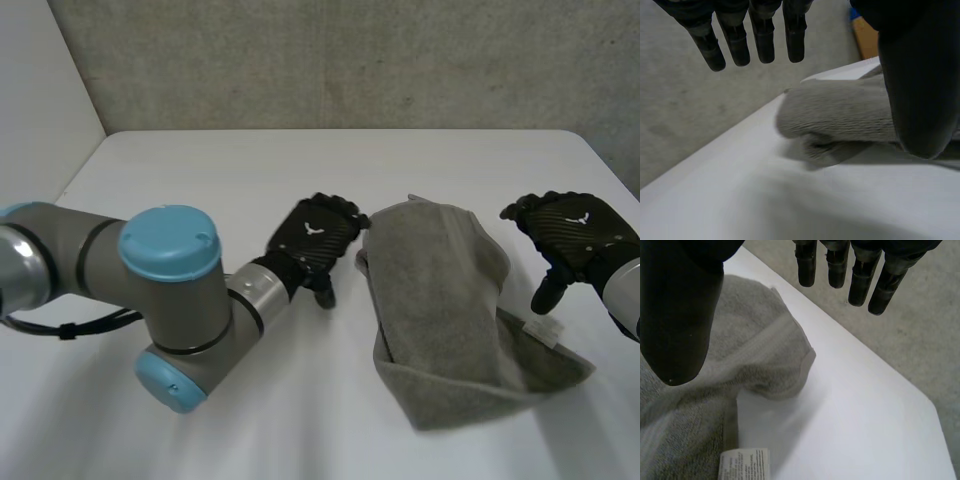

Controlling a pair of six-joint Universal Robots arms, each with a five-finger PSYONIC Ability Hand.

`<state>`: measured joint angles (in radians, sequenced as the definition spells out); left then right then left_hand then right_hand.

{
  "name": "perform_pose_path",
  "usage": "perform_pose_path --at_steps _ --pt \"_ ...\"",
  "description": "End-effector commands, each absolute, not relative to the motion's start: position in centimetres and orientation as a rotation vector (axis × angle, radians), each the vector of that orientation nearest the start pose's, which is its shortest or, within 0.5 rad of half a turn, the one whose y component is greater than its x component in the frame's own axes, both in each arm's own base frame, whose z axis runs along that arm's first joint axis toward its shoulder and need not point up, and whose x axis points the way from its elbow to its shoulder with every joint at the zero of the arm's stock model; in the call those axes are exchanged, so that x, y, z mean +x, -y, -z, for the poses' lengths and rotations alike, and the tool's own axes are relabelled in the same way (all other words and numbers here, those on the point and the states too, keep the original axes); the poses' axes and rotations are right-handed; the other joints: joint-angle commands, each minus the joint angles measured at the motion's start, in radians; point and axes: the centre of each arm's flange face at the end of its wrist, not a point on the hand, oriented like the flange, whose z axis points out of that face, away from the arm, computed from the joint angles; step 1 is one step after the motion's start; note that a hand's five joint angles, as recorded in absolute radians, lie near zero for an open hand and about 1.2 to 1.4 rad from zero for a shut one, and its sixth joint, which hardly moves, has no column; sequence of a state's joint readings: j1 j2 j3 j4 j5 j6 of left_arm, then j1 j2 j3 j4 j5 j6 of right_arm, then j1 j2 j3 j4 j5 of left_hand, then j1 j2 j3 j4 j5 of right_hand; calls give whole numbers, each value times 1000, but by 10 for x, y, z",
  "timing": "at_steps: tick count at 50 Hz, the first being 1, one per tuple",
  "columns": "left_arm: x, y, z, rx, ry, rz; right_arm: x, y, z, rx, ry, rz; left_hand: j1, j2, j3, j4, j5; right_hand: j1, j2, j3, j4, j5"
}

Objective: Fold the towel.

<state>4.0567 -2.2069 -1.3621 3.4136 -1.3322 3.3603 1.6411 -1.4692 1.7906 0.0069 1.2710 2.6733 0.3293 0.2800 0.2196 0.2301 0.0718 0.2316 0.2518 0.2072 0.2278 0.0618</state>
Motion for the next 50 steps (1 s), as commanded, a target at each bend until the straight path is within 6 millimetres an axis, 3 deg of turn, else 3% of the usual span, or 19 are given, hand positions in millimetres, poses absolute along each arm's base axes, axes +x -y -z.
perform_pose_path --at_steps 1,9,21,27,29,44,46,47,50 --pt "-392 224 -155 1541 -2422 2266 170 280 -203 -914 -2396 1788 -81 -31 -45 -56 2 -57 -77 -33 -53 -62" --pt "-402 226 -142 1613 -2440 2247 166 283 -190 -896 -2438 1732 -37 13 -45 -56 46 -57 -77 -33 -53 -62" --pt "-424 210 -120 1784 -2435 2232 167 282 -184 -899 -2450 1701 16 65 -45 -56 99 -57 -77 -33 -53 -62" --pt "-430 212 -116 1791 -2421 2246 167 282 -183 -901 -2451 1698 140 189 -45 -56 223 -57 -77 -33 -53 -62" --pt "-433 212 -116 1796 -2409 2260 167 281 -183 -902 -2451 1695 283 332 -45 -56 366 -57 -77 -33 -53 -62" --pt "-439 216 -105 1798 -2395 2265 168 280 -181 -905 -2451 1680 345 394 -45 -56 428 -57 -77 -33 -53 -62" --pt "-440 216 -103 1801 -2398 2260 168 280 -181 -905 -2451 1680 468 518 -45 -56 551 -57 -77 -33 -53 -62" --pt "-440 216 -102 1807 -2393 2255 168 280 -181 -905 -2451 1680 724 774 -45 -56 807 -57 -77 -33 -53 -62" --pt "-440 216 -101 1828 -2355 2251 168 280 -181 -905 -2451 1680 990 1039 -45 -56 1072 -57 -77 -33 -53 -62"
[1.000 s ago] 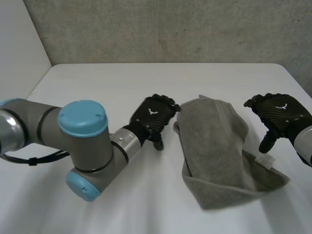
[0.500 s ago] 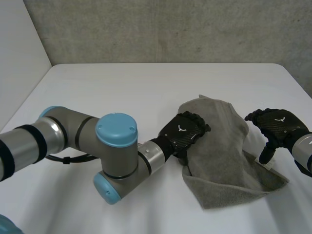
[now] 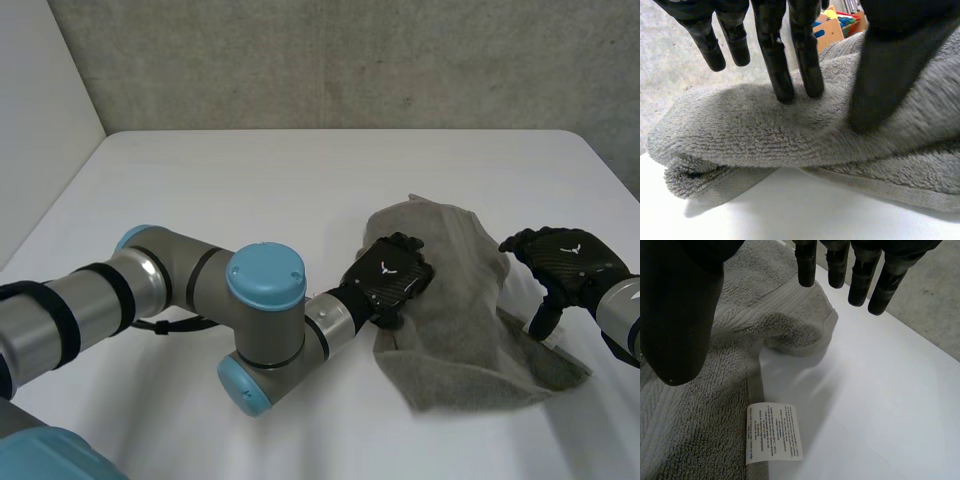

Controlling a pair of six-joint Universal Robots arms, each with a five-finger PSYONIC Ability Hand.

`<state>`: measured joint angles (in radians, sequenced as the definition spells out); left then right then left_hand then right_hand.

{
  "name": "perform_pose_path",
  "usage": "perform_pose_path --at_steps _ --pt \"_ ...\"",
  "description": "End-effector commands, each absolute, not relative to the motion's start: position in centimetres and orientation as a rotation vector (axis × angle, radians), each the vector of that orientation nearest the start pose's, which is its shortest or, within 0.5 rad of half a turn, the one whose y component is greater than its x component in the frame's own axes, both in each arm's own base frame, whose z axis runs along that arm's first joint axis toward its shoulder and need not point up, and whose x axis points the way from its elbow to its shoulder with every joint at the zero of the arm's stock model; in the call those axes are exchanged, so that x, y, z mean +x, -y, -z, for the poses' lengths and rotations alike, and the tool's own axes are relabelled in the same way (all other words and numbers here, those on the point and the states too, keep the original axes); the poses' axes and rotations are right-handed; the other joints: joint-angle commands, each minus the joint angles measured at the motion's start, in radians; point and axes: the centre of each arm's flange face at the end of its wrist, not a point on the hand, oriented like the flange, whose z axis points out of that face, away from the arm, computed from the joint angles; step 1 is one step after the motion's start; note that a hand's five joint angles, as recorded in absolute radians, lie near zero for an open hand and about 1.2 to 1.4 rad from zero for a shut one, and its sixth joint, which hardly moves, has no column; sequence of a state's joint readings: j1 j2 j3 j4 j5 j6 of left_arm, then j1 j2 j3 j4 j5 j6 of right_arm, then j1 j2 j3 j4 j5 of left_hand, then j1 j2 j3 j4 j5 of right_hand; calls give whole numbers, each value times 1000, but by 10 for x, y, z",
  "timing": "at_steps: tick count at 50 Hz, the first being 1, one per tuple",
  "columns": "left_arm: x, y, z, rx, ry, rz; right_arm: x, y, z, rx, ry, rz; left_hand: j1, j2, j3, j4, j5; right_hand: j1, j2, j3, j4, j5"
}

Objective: Fold the towel.

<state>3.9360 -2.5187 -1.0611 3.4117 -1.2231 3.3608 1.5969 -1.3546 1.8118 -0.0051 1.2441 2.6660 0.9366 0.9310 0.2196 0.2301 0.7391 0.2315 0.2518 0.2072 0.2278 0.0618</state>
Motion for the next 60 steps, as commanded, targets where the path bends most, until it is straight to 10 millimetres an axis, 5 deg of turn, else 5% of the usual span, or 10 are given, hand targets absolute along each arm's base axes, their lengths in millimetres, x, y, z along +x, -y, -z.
perform_pose_path --at_steps 1,8,11,14,21,25,27,30,46,60 --pt "-440 216 -101 -1247 1606 -1536 168 280 -181 -905 -2451 1680 384 389 -45 -56 407 -57 -77 -33 -53 -62" --pt "-437 220 -114 -1290 1586 -1612 168 279 -180 -906 -2450 1678 460 465 -45 -56 483 -57 -77 -33 -53 -62" --pt "-431 230 -173 -1212 1541 -1783 170 277 -180 -912 -2448 1670 460 465 -45 -56 483 -57 -77 -33 -53 -62" --pt "-419 239 -208 -1148 1533 -1885 171 277 -180 -916 -2445 1669 460 465 -45 -56 483 -57 -77 -33 -53 -62" --pt "-387 246 -251 -1077 1523 -1987 178 269 -180 -943 -2422 1655 460 465 -45 -56 483 -57 -77 -33 -53 -62" --pt "-385 241 -235 -1101 1566 -1940 180 268 -180 -947 -2418 1656 460 465 -45 -56 483 -57 -77 -33 -53 -62" --pt "-385 234 -209 -1143 1632 -1863 180 268 -181 -948 -2416 1657 -302 -296 -45 -56 -279 -57 -77 -33 -53 -62" --pt "-389 228 -177 -1191 1691 -1774 179 268 -182 -946 -2416 1663 -435 -430 -45 -56 -412 -57 -77 -33 -53 -62" --pt "-405 224 -118 -1450 1669 -1749 178 269 -182 -944 -2419 1669 -474 -468 -45 -56 -451 -57 -77 -33 -53 -62" --pt "-424 188 -110 -1513 1539 -1637 178 270 -178 -947 -2423 1656 -456 -450 -45 -56 -433 -57 -77 -33 -53 -62"
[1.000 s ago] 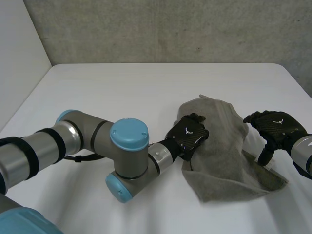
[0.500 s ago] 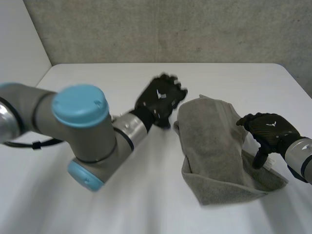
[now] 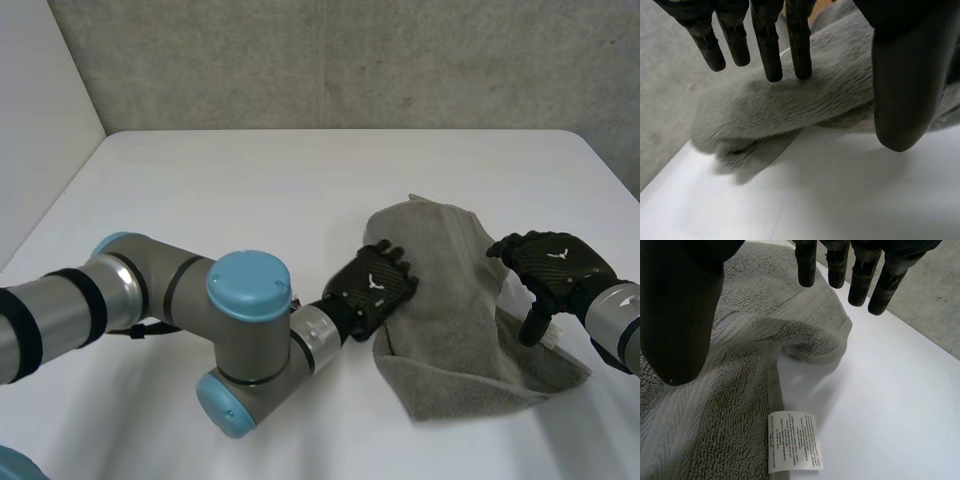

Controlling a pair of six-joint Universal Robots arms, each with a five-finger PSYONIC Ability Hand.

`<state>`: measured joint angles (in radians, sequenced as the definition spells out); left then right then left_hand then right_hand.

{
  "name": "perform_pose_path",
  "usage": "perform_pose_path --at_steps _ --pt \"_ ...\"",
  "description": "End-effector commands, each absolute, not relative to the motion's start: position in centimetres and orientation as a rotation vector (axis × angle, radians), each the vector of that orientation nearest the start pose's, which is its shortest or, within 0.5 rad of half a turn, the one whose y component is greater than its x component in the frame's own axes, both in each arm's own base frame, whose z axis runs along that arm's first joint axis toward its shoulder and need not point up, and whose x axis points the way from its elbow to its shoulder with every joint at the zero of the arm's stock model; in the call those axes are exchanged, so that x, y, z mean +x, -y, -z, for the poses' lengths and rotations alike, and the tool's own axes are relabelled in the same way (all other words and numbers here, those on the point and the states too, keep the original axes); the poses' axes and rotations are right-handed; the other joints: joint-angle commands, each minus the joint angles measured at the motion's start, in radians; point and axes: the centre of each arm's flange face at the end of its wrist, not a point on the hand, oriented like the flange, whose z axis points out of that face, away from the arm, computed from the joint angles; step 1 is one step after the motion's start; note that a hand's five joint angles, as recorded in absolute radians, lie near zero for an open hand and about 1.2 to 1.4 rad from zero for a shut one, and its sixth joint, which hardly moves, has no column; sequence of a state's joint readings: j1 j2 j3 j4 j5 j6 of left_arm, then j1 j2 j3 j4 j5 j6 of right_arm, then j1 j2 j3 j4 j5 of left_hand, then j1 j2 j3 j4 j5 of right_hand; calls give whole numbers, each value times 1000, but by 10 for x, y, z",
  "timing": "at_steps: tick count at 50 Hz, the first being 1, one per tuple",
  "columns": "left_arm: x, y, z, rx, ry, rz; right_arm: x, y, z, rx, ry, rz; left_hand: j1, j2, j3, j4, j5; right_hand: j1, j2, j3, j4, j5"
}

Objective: Fold the towel.

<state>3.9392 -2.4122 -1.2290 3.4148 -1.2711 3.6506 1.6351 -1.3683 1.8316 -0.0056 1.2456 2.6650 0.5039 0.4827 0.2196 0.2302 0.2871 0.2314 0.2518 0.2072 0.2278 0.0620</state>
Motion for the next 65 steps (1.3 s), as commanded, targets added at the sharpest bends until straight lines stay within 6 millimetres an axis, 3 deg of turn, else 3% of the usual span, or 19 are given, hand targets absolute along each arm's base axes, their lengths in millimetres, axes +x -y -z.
perform_pose_path --at_steps 1,9,14,18,22,30,32,33,34,37,38,40,43,49,51,52,54,60,65 --pt "-424 188 -110 1997 -2031 2160 178 270 -178 -947 -2422 1658 -23 -2 -45 -56 19 -57 -77 -33 -53 -62" --pt "-429 181 -105 2025 -2021 2160 178 271 -178 -947 -2419 1665 85 107 -45 -56 128 -57 -77 -33 -53 -62" --pt "-430 181 -100 2033 -2029 2149 178 270 -178 -949 -2420 1663 376 397 -45 -56 418 -57 -77 -33 -53 -62" --pt "-431 179 -99 2032 -2047 2151 179 269 -177 -965 -2421 1660 891 912 -45 -56 933 -57 -77 -33 -53 -62" --pt "-432 180 -104 2011 -2076 2171 179 270 -175 -971 -2424 1653 892 914 -45 -56 935 -57 -77 -33 -53 -62" --pt "-426 200 -174 1815 -2002 2402 179 269 -175 -970 -2425 1650 892 914 -45 -56 935 -57 -77 -33 -53 -62" --pt "-405 225 -223 1612 -1965 2529 180 268 -175 -972 -2423 1649 892 914 -45 -56 935 -57 -77 -33 -53 -62" --pt "-405 225 -223 1611 -1964 2529 180 268 -175 -972 -2423 1649 892 914 -45 -56 935 -57 -77 -33 -53 -62" --pt "-397 228 -246 1533 -1952 2596 180 268 -175 -973 -2421 1649 892 914 -45 -56 935 -57 -77 -33 -53 -62" --pt "-383 215 -293 1431 -1917 2747 180 267 -175 -974 -2421 1646 892 914 -45 -56 935 -57 -77 -33 -53 -62" --pt "-383 215 -293 1430 -1917 2748 180 267 -175 -974 -2420 1646 892 914 -45 -56 935 -57 -77 -33 -53 -62" --pt "-365 197 -337 1349 -1844 2894 180 267 -175 -974 -2421 1644 892 914 -45 -56 935 -57 -77 -33 -53 -62" --pt "-353 182 -363 1288 -1762 3011 180 267 -175 -974 -2422 1642 892 914 -45 -56 935 -57 -77 -33 -53 -62" --pt "-356 188 -347 1265 -1782 3013 180 266 -175 -974 -2422 1642 892 914 -45 -56 935 -57 -77 -33 -53 -62" --pt "-368 203 -306 1317 -1929 2889 180 266 -175 -974 -2423 1640 892 914 -45 -56 935 -57 -77 -33 -53 -62" --pt "-369 203 -305 1318 -1930 2888 180 266 -175 -974 -2422 1642 892 914 -45 -56 935 -57 -77 -33 -53 -62" --pt "-381 220 -257 1362 -2088 2738 180 265 -175 -974 -2422 1642 892 914 -45 -56 935 -57 -77 -33 -53 -62" --pt "-397 243 -197 1369 -2270 2543 180 265 -176 -974 -2420 1646 892 914 -45 -56 935 -57 -77 -33 -53 -62" --pt "-406 239 -203 1379 -2258 2571 180 265 -176 -973 -2423 1644 864 885 -45 -56 906 -57 -77 -33 -53 -62"
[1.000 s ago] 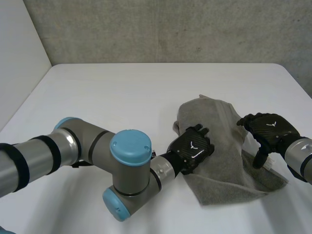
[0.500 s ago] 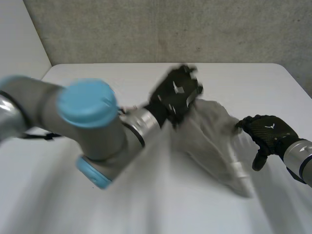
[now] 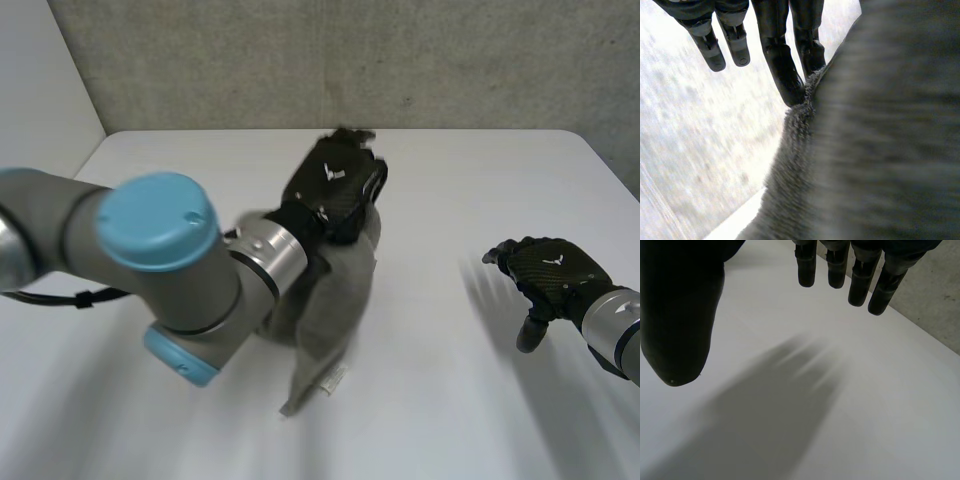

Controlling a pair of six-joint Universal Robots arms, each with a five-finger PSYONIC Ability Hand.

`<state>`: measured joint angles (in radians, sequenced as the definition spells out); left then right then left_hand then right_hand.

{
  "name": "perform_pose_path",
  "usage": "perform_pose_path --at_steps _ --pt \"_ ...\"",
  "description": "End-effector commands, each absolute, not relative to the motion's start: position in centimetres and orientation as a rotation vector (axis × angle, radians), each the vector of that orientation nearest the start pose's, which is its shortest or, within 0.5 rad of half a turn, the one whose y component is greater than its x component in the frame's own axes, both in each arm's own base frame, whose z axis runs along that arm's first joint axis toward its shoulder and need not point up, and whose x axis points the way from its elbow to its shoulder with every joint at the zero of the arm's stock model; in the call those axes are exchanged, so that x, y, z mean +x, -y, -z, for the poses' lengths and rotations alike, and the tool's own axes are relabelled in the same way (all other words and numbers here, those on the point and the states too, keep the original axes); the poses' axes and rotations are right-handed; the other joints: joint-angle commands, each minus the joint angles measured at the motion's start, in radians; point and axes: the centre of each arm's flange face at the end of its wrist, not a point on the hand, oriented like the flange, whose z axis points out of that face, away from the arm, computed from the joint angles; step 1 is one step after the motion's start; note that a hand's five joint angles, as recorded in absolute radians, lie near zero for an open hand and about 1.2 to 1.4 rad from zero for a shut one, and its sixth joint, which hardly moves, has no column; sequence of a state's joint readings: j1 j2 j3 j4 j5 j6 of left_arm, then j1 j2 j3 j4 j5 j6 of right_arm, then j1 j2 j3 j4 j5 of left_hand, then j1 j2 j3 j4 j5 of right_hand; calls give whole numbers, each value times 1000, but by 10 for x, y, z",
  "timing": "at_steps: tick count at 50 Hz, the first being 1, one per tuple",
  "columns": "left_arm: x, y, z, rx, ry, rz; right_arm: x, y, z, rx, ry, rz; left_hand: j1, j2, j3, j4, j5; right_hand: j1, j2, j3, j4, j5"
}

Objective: Fold the towel.

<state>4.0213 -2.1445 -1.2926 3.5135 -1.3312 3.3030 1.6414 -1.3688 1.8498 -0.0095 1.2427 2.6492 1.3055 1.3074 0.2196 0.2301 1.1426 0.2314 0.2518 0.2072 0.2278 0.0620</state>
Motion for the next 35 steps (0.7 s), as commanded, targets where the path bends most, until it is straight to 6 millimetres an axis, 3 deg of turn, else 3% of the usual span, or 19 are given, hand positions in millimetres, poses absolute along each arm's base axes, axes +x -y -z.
perform_pose_path --at_steps 1,2,3,9,12,14,15,19,24,26,31,35 --pt "-406 239 -203 -970 1588 -1808 180 265 -176 -973 -2423 1644 62 60 -45 -56 50 -57 -77 -33 -53 -62" --pt "-408 236 -207 -970 1574 -1811 179 265 -177 -972 -2425 1647 -772 -774 -45 -56 -784 -57 -77 -33 -53 -62" --pt "-406 234 -213 -971 1570 -1818 179 265 -177 -972 -2425 1647 -1100 -1102 -45 -56 -1112 -57 -77 -33 -53 -62" --pt "-397 229 -220 -969 1580 -1829 179 264 -179 -960 -2421 1655 -1131 -1133 -45 -56 -1143 -57 -77 -33 -53 -62" --pt "-380 233 -222 -951 1632 -1839 181 262 -181 -949 -2416 1658 -1131 -1133 -45 -56 -1143 -57 -77 -33 -53 -62" --pt "-353 239 -229 -916 1695 -1864 183 260 -182 -945 -2409 1655 -1131 -1133 -45 -56 -1143 -57 -77 -33 -53 -62" --pt "-353 239 -229 -916 1695 -1864 186 258 -184 -926 -2396 1653 -1131 -1133 -45 -56 -1143 -57 -77 -33 -53 -62" --pt "-321 237 -240 -872 1737 -1904 195 249 -200 -737 -2343 1633 -1131 -1133 -45 -56 -1143 -57 -77 -33 -53 -62" --pt "-300 239 -248 -842 1758 -1942 197 246 -205 -609 -2326 1582 -1130 -1132 -45 -56 -1142 -57 -77 -33 -53 -62" --pt "-296 242 -246 -837 1774 -1936 200 243 -206 -492 -2307 1526 -1130 -1132 -45 -56 -1142 -57 -77 -33 -53 -62" --pt "-293 236 -232 -867 1832 -1822 211 237 -198 -428 -2282 1429 -1121 -1123 -45 -56 -1133 -57 -77 -33 -53 -62" --pt "-292 218 -198 -908 1999 -1587 219 235 -185 -423 -2295 1337 -1104 -1106 -45 -56 -1115 -57 -77 -33 -53 -62"
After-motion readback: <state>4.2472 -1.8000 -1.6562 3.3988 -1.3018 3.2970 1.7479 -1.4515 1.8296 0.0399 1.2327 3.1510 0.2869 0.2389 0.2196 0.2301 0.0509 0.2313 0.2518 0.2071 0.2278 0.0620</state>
